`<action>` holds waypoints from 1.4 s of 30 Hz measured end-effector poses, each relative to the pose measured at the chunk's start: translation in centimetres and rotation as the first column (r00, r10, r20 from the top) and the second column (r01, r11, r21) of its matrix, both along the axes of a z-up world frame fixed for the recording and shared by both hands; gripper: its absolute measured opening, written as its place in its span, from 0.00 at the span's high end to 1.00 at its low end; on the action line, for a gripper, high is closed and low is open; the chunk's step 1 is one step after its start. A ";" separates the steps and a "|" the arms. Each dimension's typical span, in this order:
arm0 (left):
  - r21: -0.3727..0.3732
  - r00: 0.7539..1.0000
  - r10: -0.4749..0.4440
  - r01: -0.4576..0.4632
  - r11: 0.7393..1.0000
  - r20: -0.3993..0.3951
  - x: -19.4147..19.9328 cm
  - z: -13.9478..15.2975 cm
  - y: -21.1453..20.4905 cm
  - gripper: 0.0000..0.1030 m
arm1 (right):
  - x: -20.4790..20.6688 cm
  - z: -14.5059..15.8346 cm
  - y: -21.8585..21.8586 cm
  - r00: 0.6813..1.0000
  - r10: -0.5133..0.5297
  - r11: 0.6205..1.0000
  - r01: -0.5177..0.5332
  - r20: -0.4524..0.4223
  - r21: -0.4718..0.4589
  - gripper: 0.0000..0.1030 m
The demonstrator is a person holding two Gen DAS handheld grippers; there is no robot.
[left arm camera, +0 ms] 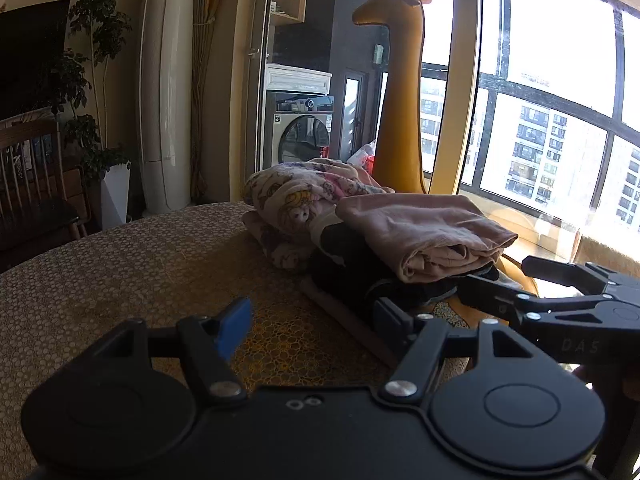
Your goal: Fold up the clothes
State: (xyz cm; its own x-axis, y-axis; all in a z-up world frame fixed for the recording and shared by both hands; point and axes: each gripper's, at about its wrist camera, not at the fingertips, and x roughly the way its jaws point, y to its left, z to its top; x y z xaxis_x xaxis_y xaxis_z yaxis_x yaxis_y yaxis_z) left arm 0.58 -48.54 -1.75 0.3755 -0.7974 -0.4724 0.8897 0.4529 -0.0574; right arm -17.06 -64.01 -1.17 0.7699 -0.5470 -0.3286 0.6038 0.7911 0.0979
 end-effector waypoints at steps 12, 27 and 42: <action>-0.012 0.992 0.127 -0.127 0.992 -0.029 -1.0 1.0 12.0 0.00 | -0.4 1.0 10.8 0.998 0.055 0.998 -0.054 -0.020 0.023 0.00; -0.050 0.957 0.290 -0.289 0.956 0.014 -0.5 0.7 25.6 0.00 | 3.9 0.8 22.7 0.978 0.204 0.979 -0.204 -0.033 -0.008 0.00; -0.002 0.855 0.517 -0.517 0.856 0.037 1.8 -0.6 38.8 0.00 | 11.5 -1.3 34.9 0.895 0.436 0.900 -0.435 -0.094 0.031 0.00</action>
State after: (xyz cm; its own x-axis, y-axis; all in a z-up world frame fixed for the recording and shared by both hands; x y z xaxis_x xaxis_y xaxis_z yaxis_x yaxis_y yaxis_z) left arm 2.37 -9.75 -2.38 0.7490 -0.4800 -0.4568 0.5282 0.8487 -0.0257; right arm -5.51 -29.11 -2.45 0.8948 -0.1608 -0.4164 0.2057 0.9764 0.0650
